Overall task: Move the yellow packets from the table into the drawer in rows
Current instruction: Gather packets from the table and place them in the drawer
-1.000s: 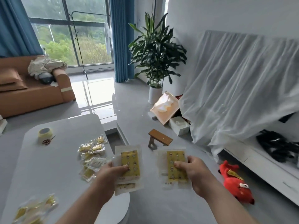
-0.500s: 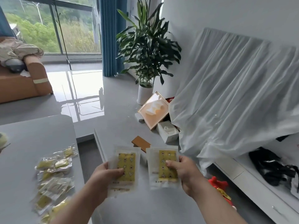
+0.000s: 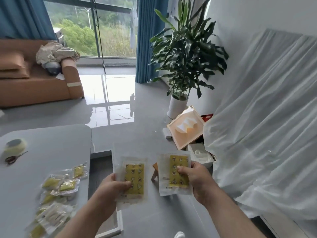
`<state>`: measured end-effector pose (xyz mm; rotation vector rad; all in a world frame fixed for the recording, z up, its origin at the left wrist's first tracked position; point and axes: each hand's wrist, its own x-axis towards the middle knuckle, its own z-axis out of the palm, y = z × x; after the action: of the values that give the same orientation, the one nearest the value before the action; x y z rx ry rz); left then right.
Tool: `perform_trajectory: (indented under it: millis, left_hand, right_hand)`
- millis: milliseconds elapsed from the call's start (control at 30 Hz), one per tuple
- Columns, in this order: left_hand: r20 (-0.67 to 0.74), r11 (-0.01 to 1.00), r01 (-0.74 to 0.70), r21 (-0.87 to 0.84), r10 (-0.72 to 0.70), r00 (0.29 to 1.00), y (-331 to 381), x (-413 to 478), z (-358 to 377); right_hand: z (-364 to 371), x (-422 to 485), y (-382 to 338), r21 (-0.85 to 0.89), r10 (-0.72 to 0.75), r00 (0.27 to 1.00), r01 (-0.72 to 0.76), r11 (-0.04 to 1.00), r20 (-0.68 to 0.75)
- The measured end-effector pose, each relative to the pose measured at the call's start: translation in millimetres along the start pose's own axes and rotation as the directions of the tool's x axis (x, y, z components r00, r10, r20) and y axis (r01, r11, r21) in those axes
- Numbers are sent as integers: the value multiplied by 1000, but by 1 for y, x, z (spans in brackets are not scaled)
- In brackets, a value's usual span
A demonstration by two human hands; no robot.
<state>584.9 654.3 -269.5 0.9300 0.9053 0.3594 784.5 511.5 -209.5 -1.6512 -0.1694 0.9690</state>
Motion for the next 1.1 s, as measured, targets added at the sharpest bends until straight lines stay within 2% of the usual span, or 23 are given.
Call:
perform_trajectory:
  millis: [300,500,667,800,1100]
  left_hand:
    - [-225,988,-96,-118,67,972,56,107,44]
    - [-330,952,-165,-256,75,941,89,142,40]
    - [-493,906,-253,-340,57,868,104,151,0]
    - [-627,855,-351,-381,40,778,115,159,-50]
    - [-791,783,-482,-394,-21,612,121,155,-115]
  right_hand:
    - [-10,168,-83,-161,-9,973,48,986,230]
    - [28,243,-126,-248,30,914,78,966,405]
    - [104,288,-144,-346,100,837,111,932,538]
    - [178,316,-154,-423,141,770,179,889,623]
    - [310,325,-156,-508,244,594,329,796,767]
